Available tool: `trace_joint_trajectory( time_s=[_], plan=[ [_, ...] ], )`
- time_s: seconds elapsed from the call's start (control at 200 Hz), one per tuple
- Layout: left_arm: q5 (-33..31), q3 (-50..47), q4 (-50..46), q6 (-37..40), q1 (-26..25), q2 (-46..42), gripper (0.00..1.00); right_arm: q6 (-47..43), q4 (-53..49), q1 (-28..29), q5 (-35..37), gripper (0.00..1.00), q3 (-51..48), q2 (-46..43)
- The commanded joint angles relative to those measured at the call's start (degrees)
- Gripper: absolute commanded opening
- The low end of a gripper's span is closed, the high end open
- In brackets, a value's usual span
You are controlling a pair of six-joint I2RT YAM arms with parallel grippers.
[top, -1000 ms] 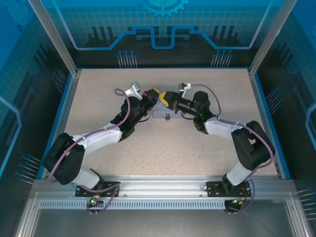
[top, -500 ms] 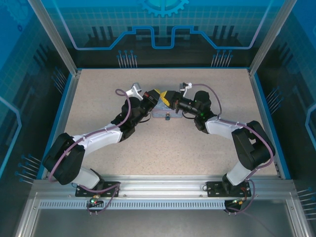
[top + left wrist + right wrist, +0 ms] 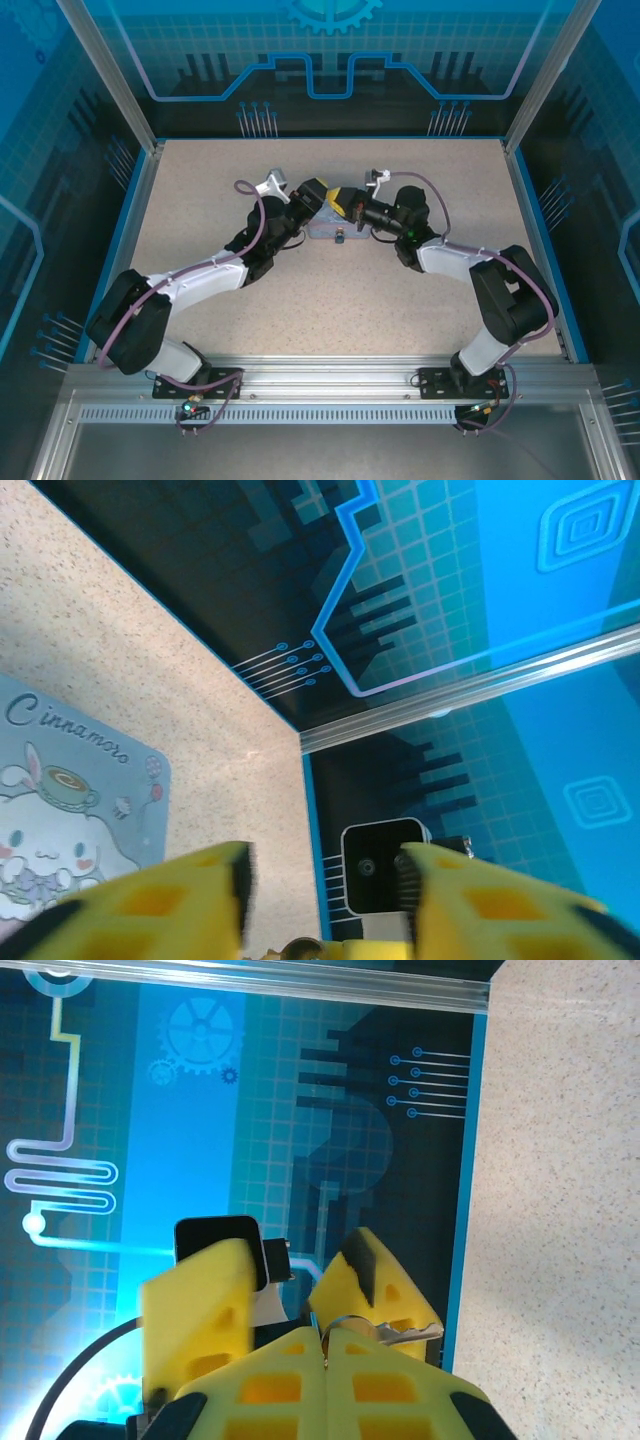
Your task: Unlock a padlock with a key
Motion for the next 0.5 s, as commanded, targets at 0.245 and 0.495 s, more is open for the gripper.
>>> trace_joint_trajectory(
  time_s=[0.245, 0.495],
  plan=[
    [6.0, 5.2, -19.9, 7.9, 3.8, -10.1, 0.72, -8.1, -6.9, -3.8, -3.9, 0.0, -4.3, -8.3],
    [13.4, 6.2, -23.5, 7.9, 4.0, -9.4, 0.72, -9.5, -9.1, -4.3, -5.7, 0.0, -4.2, -9.8]
  ],
)
